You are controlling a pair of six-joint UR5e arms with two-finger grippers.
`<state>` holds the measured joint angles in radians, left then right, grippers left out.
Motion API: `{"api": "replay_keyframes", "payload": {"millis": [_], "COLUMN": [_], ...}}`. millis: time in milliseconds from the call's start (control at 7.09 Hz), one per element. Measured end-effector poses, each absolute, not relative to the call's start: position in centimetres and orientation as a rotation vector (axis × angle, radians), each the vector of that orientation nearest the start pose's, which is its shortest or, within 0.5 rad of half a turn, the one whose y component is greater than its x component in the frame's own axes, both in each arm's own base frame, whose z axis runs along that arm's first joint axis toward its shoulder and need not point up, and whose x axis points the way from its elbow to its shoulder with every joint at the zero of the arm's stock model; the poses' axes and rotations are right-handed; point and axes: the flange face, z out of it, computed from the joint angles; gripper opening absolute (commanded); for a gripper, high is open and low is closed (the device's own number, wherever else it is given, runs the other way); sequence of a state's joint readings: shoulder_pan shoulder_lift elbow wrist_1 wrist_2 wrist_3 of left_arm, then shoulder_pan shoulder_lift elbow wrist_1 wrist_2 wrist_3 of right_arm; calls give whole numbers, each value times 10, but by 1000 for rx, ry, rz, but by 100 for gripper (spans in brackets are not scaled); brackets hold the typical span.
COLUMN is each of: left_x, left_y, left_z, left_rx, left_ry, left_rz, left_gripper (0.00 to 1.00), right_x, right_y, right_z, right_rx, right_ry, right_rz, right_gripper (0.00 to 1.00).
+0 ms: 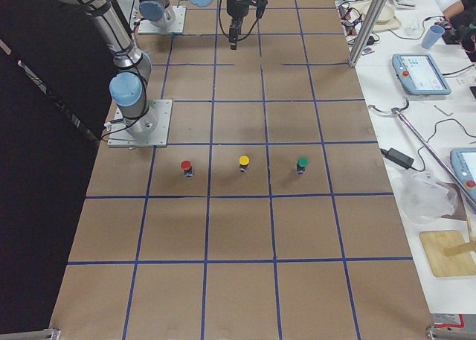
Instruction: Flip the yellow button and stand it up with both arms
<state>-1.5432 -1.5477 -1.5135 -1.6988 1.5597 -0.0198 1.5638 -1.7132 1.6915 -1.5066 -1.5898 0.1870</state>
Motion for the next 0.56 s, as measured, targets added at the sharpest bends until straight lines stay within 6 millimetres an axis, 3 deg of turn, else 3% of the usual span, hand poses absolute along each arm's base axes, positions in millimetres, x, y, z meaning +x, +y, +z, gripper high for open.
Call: {"api": "replay_keyframes", "payload": {"millis": [564], "left_x": [-123], "left_y": [-479], "left_z": [517], "left_rx": [-60], "left_ry": [3146], "left_rz": [74], "left_gripper": [100], "right_x": [128], "right_y": [-426], "right_z": [487], "right_rx": [309], "right_ry": [3149], "right_rz": [75], "right_gripper": [100]}}
